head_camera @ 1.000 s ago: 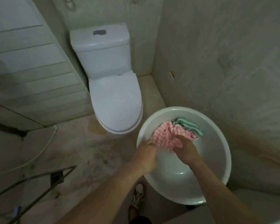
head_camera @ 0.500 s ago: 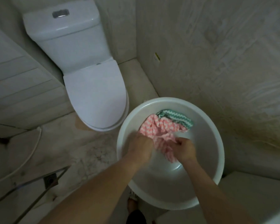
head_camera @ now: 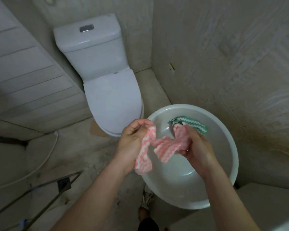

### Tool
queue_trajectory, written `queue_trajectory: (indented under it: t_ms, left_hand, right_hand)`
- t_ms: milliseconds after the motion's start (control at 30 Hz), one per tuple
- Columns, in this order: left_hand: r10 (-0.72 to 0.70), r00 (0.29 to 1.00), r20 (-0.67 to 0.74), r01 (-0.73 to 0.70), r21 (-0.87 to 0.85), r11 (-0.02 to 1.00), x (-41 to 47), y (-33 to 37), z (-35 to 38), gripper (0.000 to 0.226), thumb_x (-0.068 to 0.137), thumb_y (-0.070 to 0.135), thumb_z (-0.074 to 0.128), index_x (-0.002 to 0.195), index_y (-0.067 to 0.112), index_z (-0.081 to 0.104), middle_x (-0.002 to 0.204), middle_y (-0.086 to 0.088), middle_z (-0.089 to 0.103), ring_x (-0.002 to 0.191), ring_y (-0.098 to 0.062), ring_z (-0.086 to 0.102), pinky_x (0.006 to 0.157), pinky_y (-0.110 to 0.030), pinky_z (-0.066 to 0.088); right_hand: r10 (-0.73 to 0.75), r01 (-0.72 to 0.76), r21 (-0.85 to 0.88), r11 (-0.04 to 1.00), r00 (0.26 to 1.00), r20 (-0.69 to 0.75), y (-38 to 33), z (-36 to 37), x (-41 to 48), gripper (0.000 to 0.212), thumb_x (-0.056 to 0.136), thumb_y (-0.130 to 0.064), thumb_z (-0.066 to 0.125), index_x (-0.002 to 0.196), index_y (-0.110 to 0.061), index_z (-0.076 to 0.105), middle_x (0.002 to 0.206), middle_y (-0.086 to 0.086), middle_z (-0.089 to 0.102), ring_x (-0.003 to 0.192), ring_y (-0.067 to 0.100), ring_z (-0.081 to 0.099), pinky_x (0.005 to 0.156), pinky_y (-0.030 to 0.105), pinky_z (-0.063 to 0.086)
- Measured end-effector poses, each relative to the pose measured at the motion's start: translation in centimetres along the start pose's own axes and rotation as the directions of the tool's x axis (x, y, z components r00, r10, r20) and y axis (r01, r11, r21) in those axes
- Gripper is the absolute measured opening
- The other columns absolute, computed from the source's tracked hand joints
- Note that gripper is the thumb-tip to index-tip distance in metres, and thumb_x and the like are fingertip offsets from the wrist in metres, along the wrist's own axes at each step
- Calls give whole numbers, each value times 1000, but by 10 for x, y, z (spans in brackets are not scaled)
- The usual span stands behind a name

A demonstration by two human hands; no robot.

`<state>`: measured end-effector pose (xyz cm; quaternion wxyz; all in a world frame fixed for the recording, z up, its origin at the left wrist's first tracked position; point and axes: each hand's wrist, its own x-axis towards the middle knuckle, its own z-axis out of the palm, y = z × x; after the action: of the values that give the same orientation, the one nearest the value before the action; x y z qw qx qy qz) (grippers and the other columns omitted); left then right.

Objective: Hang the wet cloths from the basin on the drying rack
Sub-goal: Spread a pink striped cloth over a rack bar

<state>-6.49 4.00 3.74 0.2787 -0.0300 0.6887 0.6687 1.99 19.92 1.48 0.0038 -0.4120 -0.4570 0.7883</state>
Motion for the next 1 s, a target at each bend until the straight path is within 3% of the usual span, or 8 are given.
queue_trajectory:
  t_ms: [100, 167, 233, 300, 433, 633, 833, 1000]
  left_hand:
    - [-21, 999, 35, 23, -60, 998, -23, 20, -11, 22, 94, 12, 54, 86, 19, 73, 79, 5, 70, 74, -7, 63, 66, -17, 51]
    - [5, 998, 65, -1, -61, 998, -42, 31, -27, 21, 95, 14, 51, 93, 15, 73, 89, 6, 72, 84, -8, 66, 75, -19, 53]
    - [44, 991, 126, -36, -63, 997, -61, 41, -47, 22, 96, 14, 49, 100, 13, 70, 104, -2, 72, 100, -16, 66, 88, -28, 53]
    - [52, 981, 185, -39, -76, 996, -71, 47, -60, 18, 94, 11, 52, 106, 12, 66, 106, -14, 70, 99, -25, 67, 88, -36, 53]
    - [116, 970, 214, -110, -39, 993, -103, 56, -106, 30, 85, 8, 66, 111, 21, 63, 101, -28, 67, 90, -32, 64, 87, -43, 50]
    - [146, 989, 13, -146, 153, 977, -179, 55, -188, 28, 76, 19, 74, 103, 12, 67, 73, -12, 63, 66, -12, 55, 62, -21, 44]
    - [271, 934, -232, -264, 64, 963, -265, 36, -259, 13, 72, 10, 72, 71, 8, 59, 56, 7, 62, 51, 0, 52, 48, -13, 41]
    - [376, 812, -446, -494, -180, 851, -333, 21, -301, 36, 55, 37, 88, 73, 17, 65, 69, -3, 65, 60, -10, 59, 57, -21, 50]
  right_hand:
    - [-85, 132, -245, 961, 978, 193, -13, 17, -20, 56, 66, -47, 78, 115, -27, 63, 107, 4, 63, 83, 16, 66, 73, 41, 56]
    - [-94, 262, -446, 856, 927, 364, -22, 35, -38, 56, 65, -44, 81, 117, -39, 60, 118, -3, 60, 101, 9, 63, 78, 31, 53]
    - [4, 340, -486, 805, 816, 577, -30, 58, -56, 61, 70, -40, 80, 127, -40, 56, 132, -6, 57, 122, 9, 54, 96, 34, 49]
    - [98, 350, -471, 810, 711, 696, -32, 76, -65, 60, 81, -22, 75, 136, -30, 51, 134, 0, 58, 126, 16, 54, 102, 36, 45]
    - [95, 355, -445, 822, 686, 722, -21, 122, -96, 47, 79, -5, 71, 125, -13, 60, 116, 9, 70, 111, 19, 65, 91, 26, 51]
    - [17, 526, -427, 735, 615, 788, 5, 189, -155, 12, 82, -7, 70, 89, 3, 68, 75, 5, 70, 69, 13, 65, 62, 22, 49]
    - [-33, 596, -396, 699, 579, 814, 45, 254, -210, 16, 85, -11, 67, 89, 5, 67, 76, 10, 63, 71, 16, 57, 66, 23, 46]
    - [147, 669, -421, 612, 428, 892, 68, 288, -255, 25, 81, -16, 73, 96, 3, 69, 84, 13, 69, 76, 20, 62, 73, 31, 51]
